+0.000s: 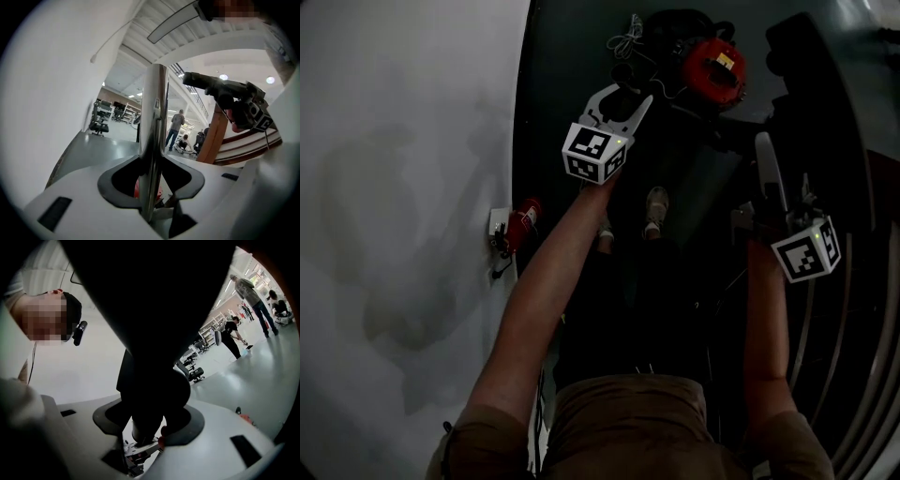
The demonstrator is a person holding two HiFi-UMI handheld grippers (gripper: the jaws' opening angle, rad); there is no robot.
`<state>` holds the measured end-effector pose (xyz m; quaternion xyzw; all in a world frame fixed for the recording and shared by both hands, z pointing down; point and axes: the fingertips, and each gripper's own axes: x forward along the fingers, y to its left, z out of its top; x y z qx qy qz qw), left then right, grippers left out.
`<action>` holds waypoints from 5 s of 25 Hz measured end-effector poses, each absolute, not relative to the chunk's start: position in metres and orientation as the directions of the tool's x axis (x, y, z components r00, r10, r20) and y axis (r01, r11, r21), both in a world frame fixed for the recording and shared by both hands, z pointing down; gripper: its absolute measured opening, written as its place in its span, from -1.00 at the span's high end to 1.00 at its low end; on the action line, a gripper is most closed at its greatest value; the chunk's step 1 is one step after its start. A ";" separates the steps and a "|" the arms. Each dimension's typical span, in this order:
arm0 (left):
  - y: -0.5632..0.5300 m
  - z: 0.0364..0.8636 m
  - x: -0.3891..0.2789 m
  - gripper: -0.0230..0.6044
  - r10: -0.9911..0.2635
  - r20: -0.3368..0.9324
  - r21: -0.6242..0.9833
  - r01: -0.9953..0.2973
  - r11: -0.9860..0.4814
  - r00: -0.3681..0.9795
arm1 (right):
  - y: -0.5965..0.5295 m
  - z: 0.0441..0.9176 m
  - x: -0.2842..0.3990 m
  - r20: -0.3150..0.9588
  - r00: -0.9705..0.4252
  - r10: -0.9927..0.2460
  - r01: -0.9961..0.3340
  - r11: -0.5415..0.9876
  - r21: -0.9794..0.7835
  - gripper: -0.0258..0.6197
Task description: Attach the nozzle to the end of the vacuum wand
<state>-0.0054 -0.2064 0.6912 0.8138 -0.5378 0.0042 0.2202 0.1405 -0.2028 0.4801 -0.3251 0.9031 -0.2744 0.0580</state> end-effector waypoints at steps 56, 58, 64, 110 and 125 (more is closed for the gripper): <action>-0.228 0.628 0.319 0.44 -0.578 0.291 0.024 -0.610 -0.792 0.762 | -0.262 0.460 0.306 0.386 -0.592 -0.708 -0.783 0.618 -0.068 0.31; -0.230 0.627 0.320 0.44 -0.553 0.303 0.014 -0.583 -0.812 0.777 | -0.266 0.459 0.304 0.378 -0.596 -0.708 -0.779 0.625 -0.058 0.32; -0.228 0.626 0.316 0.44 -0.559 0.327 0.005 -0.593 -0.805 0.762 | -0.262 0.459 0.303 0.283 -0.613 -0.738 -0.784 0.612 -0.105 0.32; -0.112 0.869 -0.236 0.44 -0.877 0.480 0.579 -0.757 0.303 0.016 | -0.182 0.595 0.041 0.414 -0.840 -0.351 -0.466 0.857 -0.219 0.06; -0.001 0.860 -0.237 0.16 -0.879 0.468 0.713 -0.630 0.309 0.097 | -0.142 0.563 -0.001 0.426 -0.807 -0.408 -0.536 0.809 -0.241 0.07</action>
